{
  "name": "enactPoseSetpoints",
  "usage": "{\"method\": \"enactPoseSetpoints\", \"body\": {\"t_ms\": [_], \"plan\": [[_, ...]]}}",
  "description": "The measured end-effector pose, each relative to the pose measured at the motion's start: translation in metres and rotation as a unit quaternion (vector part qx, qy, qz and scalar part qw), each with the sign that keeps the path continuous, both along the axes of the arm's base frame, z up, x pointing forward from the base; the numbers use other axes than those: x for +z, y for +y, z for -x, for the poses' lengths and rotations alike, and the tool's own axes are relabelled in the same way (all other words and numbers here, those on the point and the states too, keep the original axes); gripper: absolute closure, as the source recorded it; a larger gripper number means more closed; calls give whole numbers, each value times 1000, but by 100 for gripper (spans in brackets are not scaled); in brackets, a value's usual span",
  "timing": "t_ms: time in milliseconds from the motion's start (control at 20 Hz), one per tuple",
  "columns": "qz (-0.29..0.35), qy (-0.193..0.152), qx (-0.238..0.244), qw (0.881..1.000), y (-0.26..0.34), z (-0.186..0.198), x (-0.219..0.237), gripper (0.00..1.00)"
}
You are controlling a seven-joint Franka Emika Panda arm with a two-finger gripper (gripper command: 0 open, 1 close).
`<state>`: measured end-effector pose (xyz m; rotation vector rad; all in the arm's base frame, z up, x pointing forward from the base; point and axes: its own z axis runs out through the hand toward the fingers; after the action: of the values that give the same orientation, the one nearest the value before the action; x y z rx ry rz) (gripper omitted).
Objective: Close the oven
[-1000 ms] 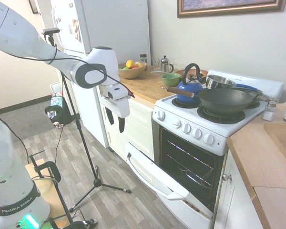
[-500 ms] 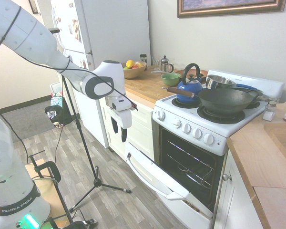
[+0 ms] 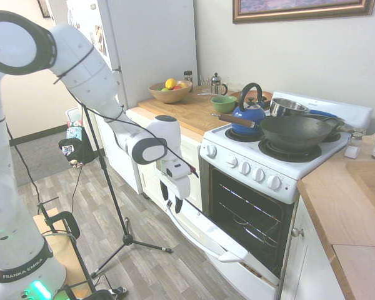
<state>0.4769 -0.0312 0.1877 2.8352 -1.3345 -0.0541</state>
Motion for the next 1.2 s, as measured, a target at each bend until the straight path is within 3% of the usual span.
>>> {"method": "enactPoseSetpoints", "body": {"t_ms": [500, 1200], "plan": [[-11, 15, 6, 1000, -17, -21, -69, 0], [-6, -16, 32, 999, -6, -42, -100, 0]]}}
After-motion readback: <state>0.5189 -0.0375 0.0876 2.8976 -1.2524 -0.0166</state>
